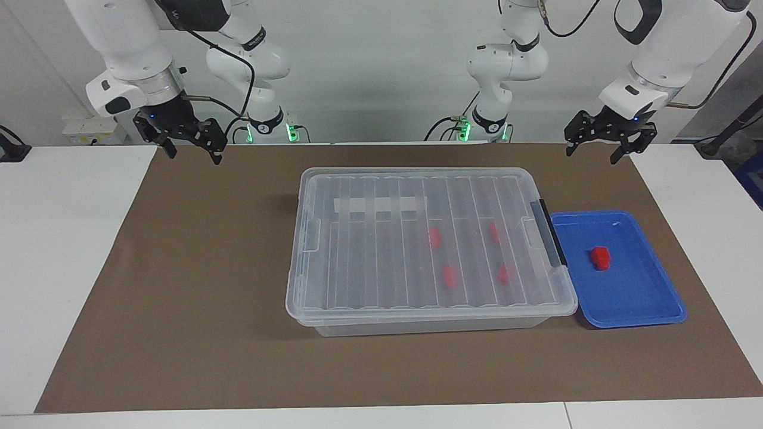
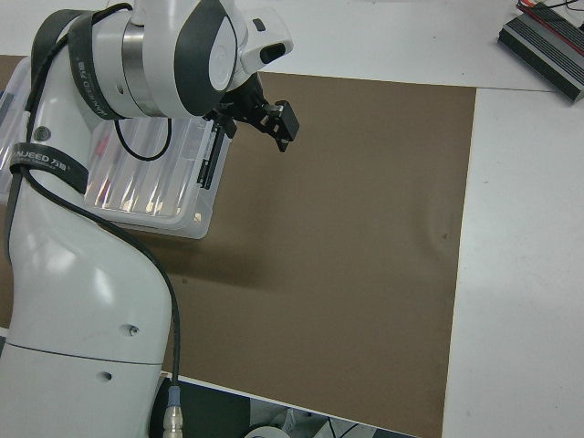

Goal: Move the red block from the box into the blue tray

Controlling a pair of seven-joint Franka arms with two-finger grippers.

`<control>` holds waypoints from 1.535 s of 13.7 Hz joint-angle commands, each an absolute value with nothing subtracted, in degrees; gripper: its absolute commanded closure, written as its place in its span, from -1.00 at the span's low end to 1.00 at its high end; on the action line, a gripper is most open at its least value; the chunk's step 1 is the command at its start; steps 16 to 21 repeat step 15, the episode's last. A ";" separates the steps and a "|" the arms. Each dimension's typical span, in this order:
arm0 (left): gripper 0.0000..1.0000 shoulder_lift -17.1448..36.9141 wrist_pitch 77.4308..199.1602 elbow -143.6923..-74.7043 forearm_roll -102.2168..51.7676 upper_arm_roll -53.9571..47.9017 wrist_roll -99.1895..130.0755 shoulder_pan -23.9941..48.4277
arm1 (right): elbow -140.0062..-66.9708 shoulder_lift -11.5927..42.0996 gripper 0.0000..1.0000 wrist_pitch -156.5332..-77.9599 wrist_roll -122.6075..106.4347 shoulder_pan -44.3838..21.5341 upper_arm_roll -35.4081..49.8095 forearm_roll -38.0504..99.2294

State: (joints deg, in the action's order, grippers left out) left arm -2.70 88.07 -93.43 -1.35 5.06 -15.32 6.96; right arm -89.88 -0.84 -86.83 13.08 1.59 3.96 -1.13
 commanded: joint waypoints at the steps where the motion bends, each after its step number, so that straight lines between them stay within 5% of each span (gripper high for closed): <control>1: -1.00 -4.22 88.95 -95.36 -0.35 5.10 -15.03 6.94 | -90.44 -1.14 -1.00 -87.98 11.52 1.76 4.48 -0.62; 21: -1.00 -4.22 88.95 -95.36 -0.44 5.10 -15.03 6.94 | -92.02 -1.85 -1.00 -87.98 10.28 1.76 4.57 -0.44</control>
